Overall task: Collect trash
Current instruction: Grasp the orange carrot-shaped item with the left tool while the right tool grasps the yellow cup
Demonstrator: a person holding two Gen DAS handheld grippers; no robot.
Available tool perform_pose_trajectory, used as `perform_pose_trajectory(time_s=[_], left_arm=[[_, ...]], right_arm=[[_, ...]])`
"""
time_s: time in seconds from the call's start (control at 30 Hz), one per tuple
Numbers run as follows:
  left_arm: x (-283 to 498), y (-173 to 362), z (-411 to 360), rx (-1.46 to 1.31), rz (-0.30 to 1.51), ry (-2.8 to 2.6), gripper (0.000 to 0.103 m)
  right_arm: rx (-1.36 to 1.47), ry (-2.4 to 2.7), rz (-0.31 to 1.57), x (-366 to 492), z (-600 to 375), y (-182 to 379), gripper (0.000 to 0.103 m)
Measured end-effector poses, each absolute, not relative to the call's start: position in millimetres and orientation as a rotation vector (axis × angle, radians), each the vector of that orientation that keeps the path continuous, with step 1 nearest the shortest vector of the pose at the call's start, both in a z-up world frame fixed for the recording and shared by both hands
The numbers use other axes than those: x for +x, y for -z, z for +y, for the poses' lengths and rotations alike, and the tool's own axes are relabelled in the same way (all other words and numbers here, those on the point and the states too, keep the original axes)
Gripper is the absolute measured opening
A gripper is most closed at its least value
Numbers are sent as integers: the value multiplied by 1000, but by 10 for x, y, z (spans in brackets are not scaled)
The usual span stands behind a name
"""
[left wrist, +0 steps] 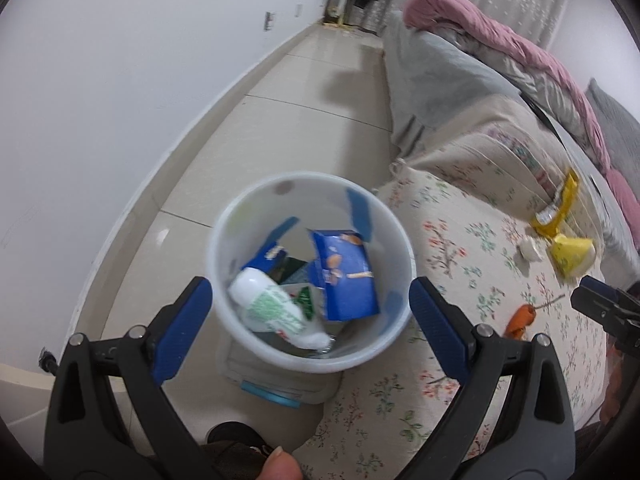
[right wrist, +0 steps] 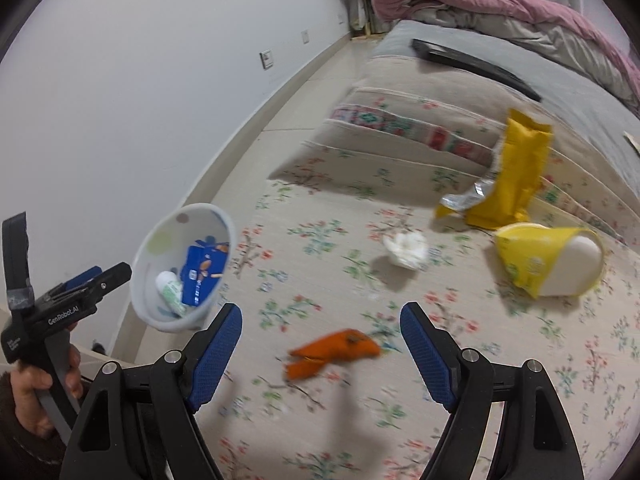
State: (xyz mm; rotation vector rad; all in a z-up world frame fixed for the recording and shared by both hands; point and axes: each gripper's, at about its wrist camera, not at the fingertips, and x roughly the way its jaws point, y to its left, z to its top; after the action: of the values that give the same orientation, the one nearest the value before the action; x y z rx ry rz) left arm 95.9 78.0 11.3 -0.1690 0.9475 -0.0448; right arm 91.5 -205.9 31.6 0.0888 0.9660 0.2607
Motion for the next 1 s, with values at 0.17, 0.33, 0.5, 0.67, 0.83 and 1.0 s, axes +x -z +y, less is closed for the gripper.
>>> perform_pose_trajectory(time_s=[0.17, 0.33, 0.5, 0.67, 0.83, 1.0], left_arm=[[977, -91, 520, -130, 964, 88, 98], [963, -68, 225, -99, 982, 150, 98], [933, -24, -118, -58, 999, 227, 98], [899, 30, -439, -16, 1023, 326, 98], [890, 99, -753, 12, 1057, 421, 98], [929, 184, -993, 28, 1087, 477, 91]], right_arm=[[113, -239, 978, 821, -2301, -248, 83], [127, -217, 980, 743, -2490, -159, 83], [130, -180, 980, 658, -2688, -78, 83], [163, -141, 1000, 566, -2973, 37, 83], [203, -93, 995, 480, -3280, 82, 83], [259, -43, 989, 442, -3579, 113, 83]])
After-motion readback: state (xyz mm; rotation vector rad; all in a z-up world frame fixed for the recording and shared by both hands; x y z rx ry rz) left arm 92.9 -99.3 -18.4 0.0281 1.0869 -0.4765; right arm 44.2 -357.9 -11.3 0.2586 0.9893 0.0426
